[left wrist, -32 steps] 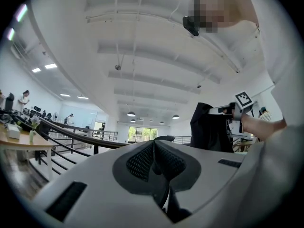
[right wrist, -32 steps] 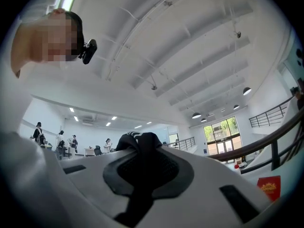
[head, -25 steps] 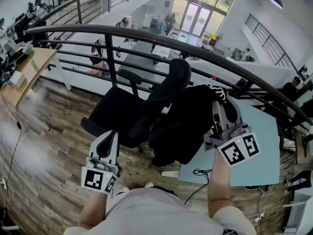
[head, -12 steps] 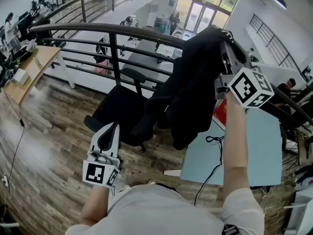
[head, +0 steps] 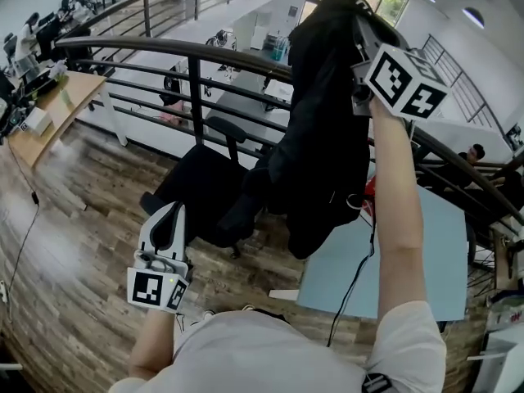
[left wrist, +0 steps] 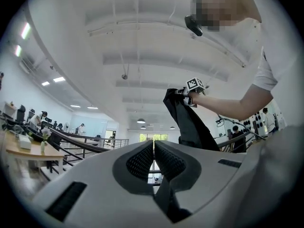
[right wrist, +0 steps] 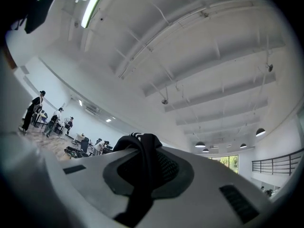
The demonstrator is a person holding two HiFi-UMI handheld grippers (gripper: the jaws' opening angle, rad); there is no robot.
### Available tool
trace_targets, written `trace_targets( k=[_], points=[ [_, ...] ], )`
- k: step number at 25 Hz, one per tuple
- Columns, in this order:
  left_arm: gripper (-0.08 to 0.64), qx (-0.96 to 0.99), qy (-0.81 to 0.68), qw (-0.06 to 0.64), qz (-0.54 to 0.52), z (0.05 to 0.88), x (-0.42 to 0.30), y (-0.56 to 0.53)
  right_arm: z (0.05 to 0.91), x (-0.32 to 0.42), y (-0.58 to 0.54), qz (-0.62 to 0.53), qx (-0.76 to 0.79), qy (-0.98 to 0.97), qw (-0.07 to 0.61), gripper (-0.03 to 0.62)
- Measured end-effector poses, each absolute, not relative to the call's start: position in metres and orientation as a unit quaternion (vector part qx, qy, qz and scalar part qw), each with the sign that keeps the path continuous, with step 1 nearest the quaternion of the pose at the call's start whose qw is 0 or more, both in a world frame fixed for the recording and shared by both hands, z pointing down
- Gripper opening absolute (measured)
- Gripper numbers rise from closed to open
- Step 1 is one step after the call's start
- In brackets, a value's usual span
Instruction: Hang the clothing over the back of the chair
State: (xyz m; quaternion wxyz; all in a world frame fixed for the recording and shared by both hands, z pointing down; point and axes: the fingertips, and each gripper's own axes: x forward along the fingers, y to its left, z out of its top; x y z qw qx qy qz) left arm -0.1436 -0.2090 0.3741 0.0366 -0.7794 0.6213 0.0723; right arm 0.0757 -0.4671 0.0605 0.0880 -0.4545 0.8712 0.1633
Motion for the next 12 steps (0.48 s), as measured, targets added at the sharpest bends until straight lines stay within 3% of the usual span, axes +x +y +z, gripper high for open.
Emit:
trace_targets(
  k=[8,12],
  points=[
    [0.029,-0.756,0.650,0.031,0.069,0.377,-0.158,-0.193,0.049,0.028,-0.505,0.195,-0.464,0.863,0.052,0.038],
    [0.029,-0.744,0.665,0.022,0.064,0.384,-0.170,-0.185,0.089,-0.003,-0.528,0.173,-0.454,0.874,0.021,0.038]
  ],
)
